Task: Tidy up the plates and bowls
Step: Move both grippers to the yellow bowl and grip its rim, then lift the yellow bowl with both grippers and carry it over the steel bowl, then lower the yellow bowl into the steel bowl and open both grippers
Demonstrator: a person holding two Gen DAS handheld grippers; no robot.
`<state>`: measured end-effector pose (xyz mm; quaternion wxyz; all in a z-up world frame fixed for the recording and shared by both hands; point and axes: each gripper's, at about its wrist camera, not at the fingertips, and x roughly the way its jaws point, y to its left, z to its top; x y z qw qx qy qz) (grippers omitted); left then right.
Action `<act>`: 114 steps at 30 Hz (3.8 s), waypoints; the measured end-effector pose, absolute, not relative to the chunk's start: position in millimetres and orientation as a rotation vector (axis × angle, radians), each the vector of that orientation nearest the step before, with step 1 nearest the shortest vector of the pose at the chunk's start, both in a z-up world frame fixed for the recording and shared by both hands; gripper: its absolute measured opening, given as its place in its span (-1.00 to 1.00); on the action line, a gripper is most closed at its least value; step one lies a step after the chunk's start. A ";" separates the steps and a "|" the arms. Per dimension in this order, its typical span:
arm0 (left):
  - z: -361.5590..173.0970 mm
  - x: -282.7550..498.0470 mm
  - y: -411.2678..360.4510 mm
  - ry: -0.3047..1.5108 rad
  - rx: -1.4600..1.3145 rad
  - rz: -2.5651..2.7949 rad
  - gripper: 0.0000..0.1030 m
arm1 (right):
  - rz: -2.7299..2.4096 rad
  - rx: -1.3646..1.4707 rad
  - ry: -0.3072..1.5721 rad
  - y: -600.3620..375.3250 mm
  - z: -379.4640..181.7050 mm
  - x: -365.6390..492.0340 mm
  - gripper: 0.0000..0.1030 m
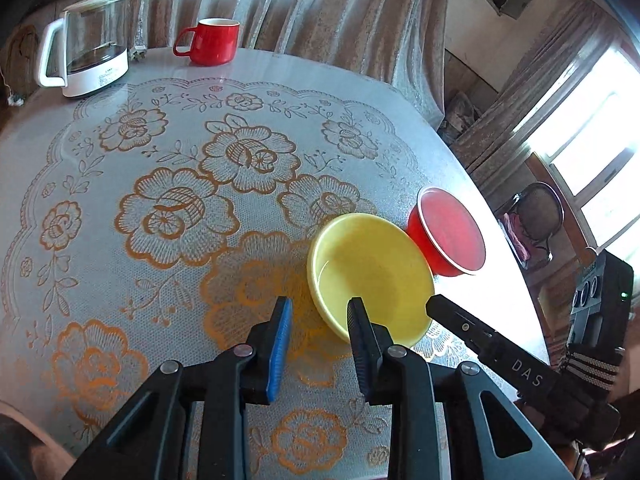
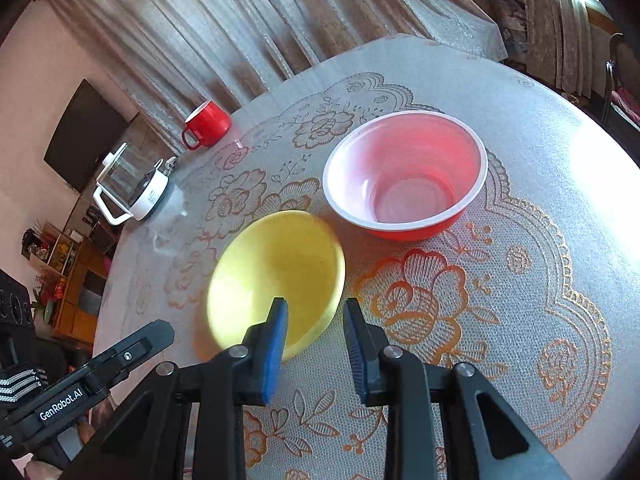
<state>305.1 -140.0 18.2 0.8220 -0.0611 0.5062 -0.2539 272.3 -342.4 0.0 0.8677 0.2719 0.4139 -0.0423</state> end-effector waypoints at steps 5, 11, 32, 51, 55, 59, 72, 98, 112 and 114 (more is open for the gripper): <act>3.2 317.4 -154.6 1.109 -0.134 -0.532 -0.86 | -0.092 0.569 0.883 -347.2 -10.4 281.1 -0.65; 2.7 312.8 -149.8 1.093 -0.134 -0.539 -0.87 | -0.095 0.532 0.879 -346.0 -11.7 281.8 -0.76; 8.5 303.0 -99.6 1.070 -0.284 -0.529 -0.31 | -0.048 0.564 0.917 -330.4 -16.3 277.1 -0.78; 2.3 284.3 -111.1 1.084 -0.151 -0.545 -0.79 | -0.013 0.516 0.948 -313.0 -14.1 275.5 -0.78; 13.8 267.9 -97.4 1.051 -0.134 -0.526 -0.79 | 0.008 0.502 0.947 -300.1 -5.6 266.6 -0.78; 24.7 248.7 -80.7 1.007 -0.124 -0.507 -0.79 | 0.037 0.494 0.936 -284.9 4.1 255.9 -0.78; 57.3 190.7 -3.8 0.904 -0.152 -0.438 -0.77 | 0.164 0.413 0.898 -219.1 35.2 224.3 -0.78; 7.7 148.5 131.1 0.941 -0.245 -0.221 -0.77 | 0.378 0.162 1.033 -57.1 5.3 221.9 -0.71; 0.3 148.7 121.8 0.912 -0.180 -0.174 -0.76 | 0.350 0.128 0.995 -60.0 6.9 215.6 -0.60; 1.0 147.7 120.0 0.900 -0.161 -0.158 -0.76 | 0.348 0.137 0.992 -61.1 6.7 213.7 -0.60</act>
